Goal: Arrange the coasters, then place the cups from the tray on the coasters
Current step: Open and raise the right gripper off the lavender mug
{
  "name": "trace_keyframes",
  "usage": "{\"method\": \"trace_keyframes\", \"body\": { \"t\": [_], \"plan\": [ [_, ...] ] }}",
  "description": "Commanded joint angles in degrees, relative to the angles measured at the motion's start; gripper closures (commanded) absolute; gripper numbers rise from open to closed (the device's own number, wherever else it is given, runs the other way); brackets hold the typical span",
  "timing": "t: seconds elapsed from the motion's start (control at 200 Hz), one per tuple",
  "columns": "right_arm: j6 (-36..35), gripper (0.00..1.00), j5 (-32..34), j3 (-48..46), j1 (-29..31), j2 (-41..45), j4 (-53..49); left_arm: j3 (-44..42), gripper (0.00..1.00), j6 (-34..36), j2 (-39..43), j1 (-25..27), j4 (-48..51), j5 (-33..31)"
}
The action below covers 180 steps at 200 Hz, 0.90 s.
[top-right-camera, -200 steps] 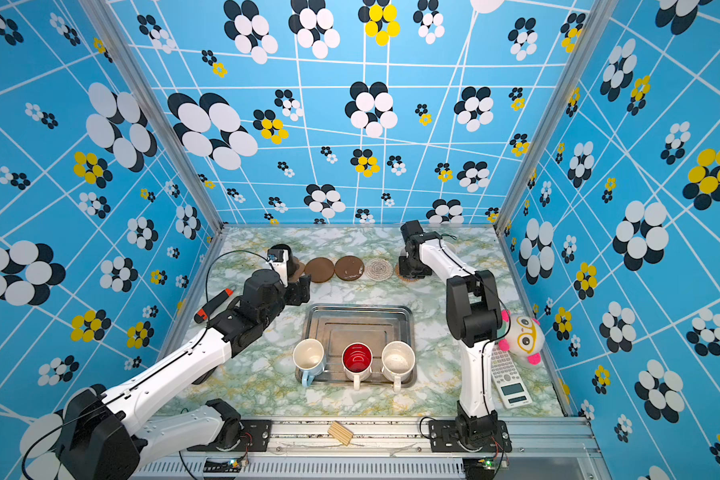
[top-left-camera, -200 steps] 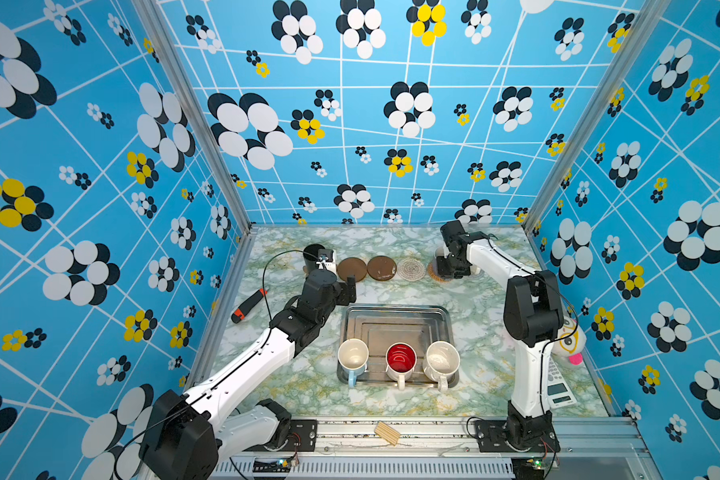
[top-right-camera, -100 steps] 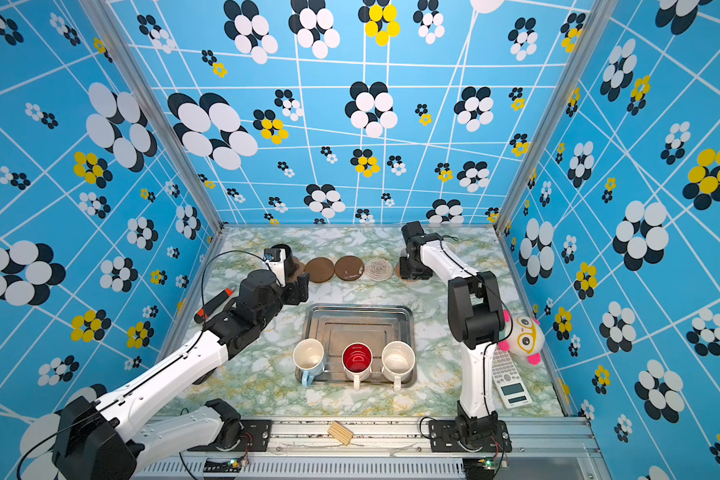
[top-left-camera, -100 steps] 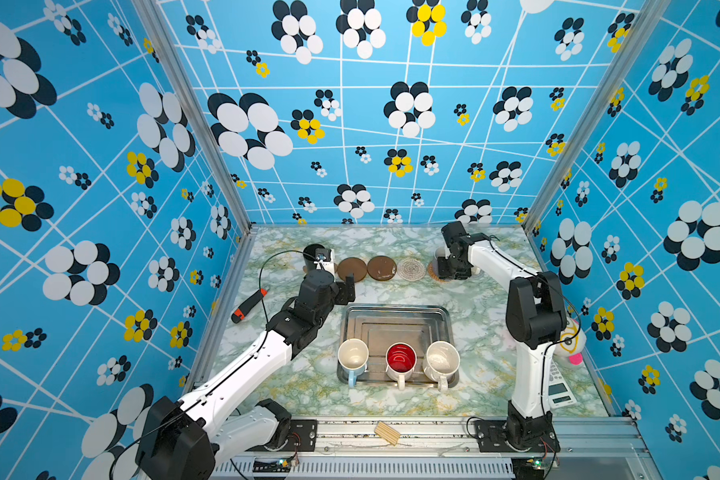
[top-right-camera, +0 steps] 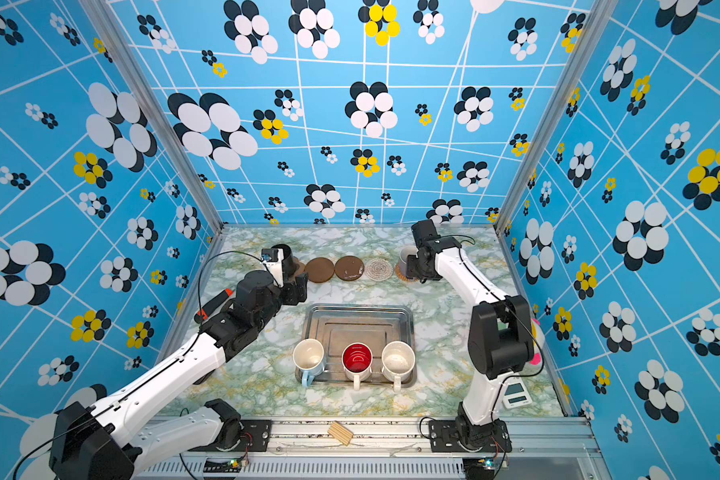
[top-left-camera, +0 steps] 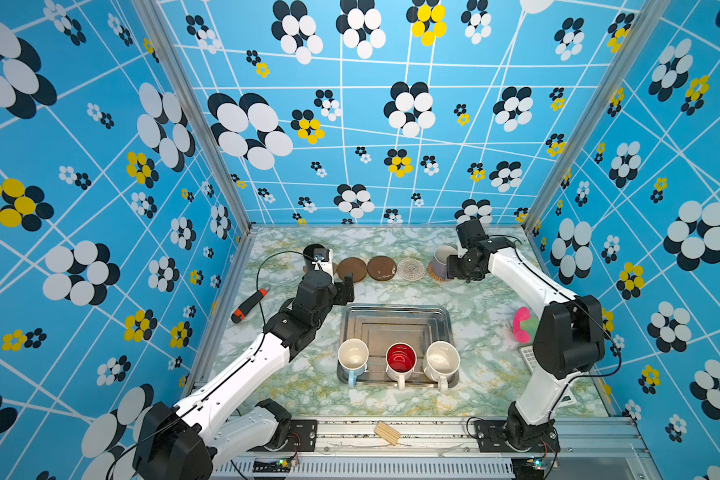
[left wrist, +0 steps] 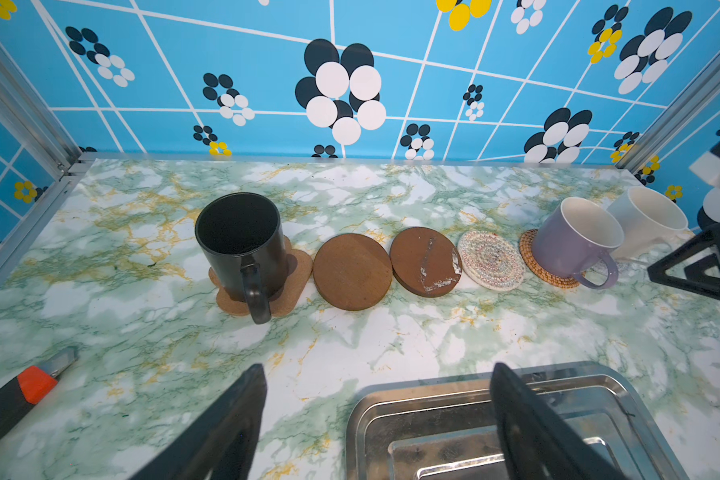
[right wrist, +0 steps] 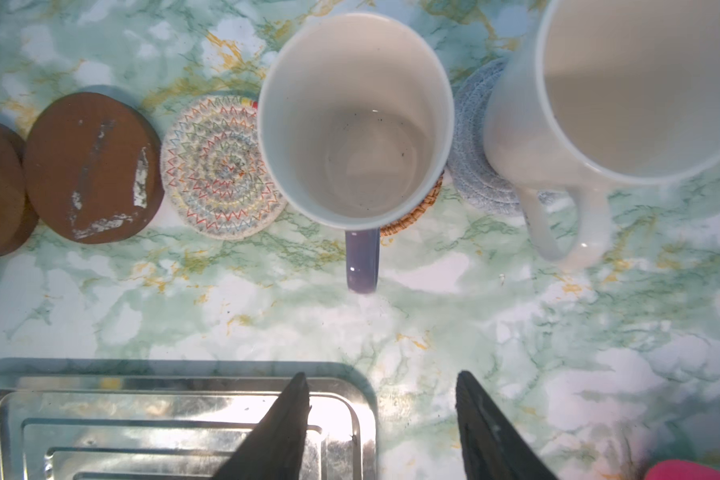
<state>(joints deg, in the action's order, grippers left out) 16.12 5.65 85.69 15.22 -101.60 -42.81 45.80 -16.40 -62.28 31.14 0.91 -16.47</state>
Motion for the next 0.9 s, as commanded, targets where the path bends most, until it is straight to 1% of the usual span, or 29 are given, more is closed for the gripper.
{"method": "trace_keyframes", "body": {
  "t": [0.0,0.25,0.47,0.61,0.695,0.785,0.895],
  "plan": [
    [1.8,0.41,0.1,-2.3,0.6,5.0,2.1,-0.4,0.15,0.6,0.4,-0.5,0.5,-0.4],
    [4.7,0.41,-2.6,-5.3,4.3,13.0,8.6,0.6,0.15,-0.9,-1.5,-0.5,-0.3,-0.1],
    [7.0,0.40,-2.8,-4.7,8.2,15.7,13.8,1.3,0.15,-1.2,-3.2,-0.5,0.0,-1.5],
    [9.4,0.40,-3.6,-5.8,9.7,16.4,19.4,2.4,0.15,-1.9,-5.0,-0.5,0.3,-1.2],
    [11.2,0.40,-3.7,-7.8,10.2,17.1,22.4,3.3,0.15,-2.6,-6.1,-0.4,0.3,0.0],
    [13.6,0.40,-3.7,-12.0,10.3,18.8,26.4,4.1,0.16,-3.6,-7.3,-0.1,0.4,0.7],
    [15.9,0.40,-5.4,-16.2,10.3,20.5,30.8,5.4,0.16,-5.7,-8.5,0.2,0.6,1.3]
  ]
}}
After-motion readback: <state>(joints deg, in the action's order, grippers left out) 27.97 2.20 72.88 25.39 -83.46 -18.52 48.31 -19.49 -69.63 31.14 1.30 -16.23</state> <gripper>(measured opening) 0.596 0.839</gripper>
